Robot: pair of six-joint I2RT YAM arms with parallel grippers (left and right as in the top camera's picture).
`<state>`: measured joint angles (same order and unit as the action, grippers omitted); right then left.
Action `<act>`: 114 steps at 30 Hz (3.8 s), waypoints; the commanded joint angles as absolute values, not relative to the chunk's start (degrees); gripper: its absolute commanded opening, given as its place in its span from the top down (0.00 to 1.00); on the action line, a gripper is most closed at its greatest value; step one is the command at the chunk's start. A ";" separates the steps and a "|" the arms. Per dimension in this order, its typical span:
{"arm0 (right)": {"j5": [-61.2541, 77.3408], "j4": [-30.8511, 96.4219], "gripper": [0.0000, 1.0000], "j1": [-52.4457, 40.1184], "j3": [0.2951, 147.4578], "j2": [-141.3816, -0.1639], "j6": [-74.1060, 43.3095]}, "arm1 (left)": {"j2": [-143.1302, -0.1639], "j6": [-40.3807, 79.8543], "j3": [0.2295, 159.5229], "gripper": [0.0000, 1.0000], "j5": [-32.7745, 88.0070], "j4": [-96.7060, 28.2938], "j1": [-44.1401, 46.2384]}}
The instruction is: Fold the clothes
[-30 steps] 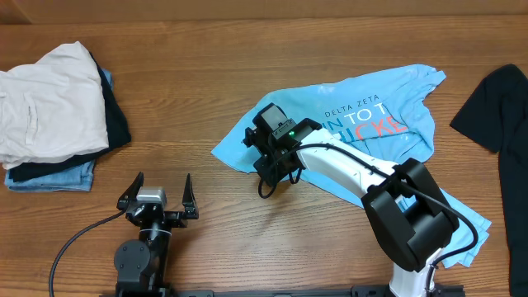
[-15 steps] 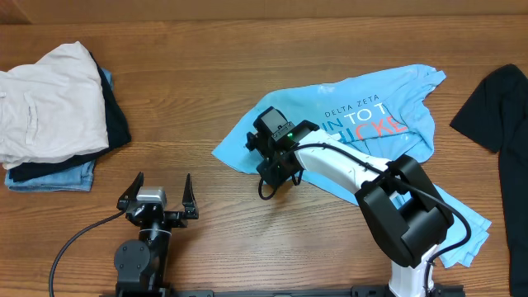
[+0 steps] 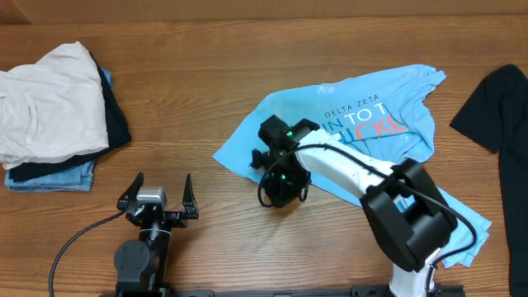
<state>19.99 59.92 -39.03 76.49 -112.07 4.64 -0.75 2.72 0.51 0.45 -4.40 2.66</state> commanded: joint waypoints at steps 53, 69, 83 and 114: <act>-1.85 86.70 0.00 22.09 124.46 -108.81 -9.47 | -59.02 -3.57 66.70 0.00 23.40 -31.68 5.89; -1.85 86.67 0.00 24.86 124.46 -108.81 -9.45 | -126.48 -13.82 109.01 0.00 21.04 -29.61 32.62; -1.85 86.67 0.00 24.86 124.46 -108.81 -9.45 | -140.97 -18.28 109.01 0.20 3.79 -19.70 33.26; -1.85 86.67 0.00 24.86 124.46 -108.81 -9.45 | -138.69 14.17 109.69 0.51 -10.92 -43.24 3.14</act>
